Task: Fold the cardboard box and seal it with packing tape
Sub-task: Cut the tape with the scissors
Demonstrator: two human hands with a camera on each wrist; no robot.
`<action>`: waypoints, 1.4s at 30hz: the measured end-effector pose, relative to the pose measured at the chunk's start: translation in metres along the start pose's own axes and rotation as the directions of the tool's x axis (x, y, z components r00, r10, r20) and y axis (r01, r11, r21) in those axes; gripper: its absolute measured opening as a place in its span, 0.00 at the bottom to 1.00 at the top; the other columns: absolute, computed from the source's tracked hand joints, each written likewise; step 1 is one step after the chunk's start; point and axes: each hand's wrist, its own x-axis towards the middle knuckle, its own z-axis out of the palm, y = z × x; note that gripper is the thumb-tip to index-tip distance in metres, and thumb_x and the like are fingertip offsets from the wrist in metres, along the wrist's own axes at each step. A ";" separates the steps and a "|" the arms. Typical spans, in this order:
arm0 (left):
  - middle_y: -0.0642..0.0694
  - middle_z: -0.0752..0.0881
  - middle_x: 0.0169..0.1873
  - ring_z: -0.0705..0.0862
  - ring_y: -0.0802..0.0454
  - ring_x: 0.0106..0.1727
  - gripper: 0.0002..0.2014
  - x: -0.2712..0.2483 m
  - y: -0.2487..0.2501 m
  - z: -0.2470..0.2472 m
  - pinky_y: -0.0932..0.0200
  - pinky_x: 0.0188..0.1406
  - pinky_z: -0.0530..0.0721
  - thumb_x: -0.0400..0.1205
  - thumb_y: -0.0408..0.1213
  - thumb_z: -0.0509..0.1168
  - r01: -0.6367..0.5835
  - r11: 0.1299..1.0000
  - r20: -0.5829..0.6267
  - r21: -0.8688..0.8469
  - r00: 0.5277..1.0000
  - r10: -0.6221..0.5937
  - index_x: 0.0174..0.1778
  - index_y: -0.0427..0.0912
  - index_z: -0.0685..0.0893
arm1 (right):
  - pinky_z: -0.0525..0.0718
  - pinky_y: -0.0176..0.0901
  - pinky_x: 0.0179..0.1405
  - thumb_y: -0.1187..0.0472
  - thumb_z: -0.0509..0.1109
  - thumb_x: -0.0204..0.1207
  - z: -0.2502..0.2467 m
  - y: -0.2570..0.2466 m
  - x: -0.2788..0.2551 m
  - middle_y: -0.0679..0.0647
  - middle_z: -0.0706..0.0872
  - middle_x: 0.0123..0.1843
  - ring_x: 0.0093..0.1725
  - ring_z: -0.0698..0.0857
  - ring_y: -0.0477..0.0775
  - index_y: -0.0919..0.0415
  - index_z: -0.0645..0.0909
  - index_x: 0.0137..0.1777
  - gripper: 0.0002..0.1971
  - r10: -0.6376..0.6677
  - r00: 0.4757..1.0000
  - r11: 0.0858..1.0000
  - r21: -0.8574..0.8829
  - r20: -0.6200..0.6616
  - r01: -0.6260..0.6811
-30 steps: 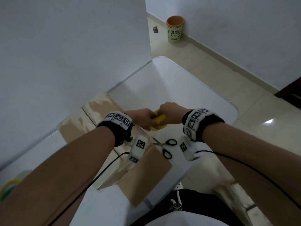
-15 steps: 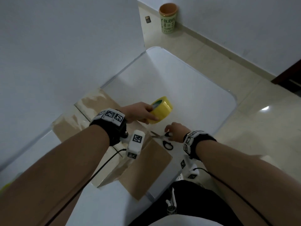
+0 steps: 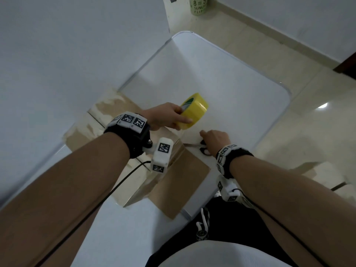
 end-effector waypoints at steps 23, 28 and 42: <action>0.41 0.87 0.52 0.85 0.47 0.52 0.15 -0.001 -0.001 -0.002 0.43 0.65 0.83 0.77 0.36 0.74 -0.003 0.998 0.001 -0.064 1.000 0.004 0.57 0.36 0.84 | 0.74 0.48 0.38 0.62 0.56 0.84 0.002 0.018 -0.012 0.61 0.85 0.55 0.53 0.85 0.64 0.62 0.70 0.65 0.12 0.092 0.995 0.996 -0.001 0.035 -0.092; 0.41 0.86 0.52 0.85 0.46 0.54 0.14 0.000 -0.002 -0.003 0.46 0.64 0.84 0.77 0.34 0.73 -0.014 0.997 0.018 -0.077 1.000 0.016 0.57 0.37 0.83 | 0.79 0.48 0.44 0.61 0.64 0.80 -0.015 0.034 -0.014 0.61 0.83 0.60 0.53 0.83 0.63 0.59 0.71 0.69 0.18 0.140 0.971 0.942 0.275 0.194 -0.191; 0.39 0.86 0.48 0.85 0.43 0.48 0.14 -0.001 -0.002 -0.003 0.42 0.61 0.84 0.76 0.36 0.75 -0.040 0.999 0.006 -0.030 0.999 0.040 0.55 0.36 0.84 | 0.69 0.47 0.53 0.42 0.70 0.76 -0.026 0.031 -0.045 0.50 0.78 0.44 0.47 0.77 0.49 0.44 0.77 0.55 0.12 -0.265 0.794 0.538 0.767 0.547 -0.349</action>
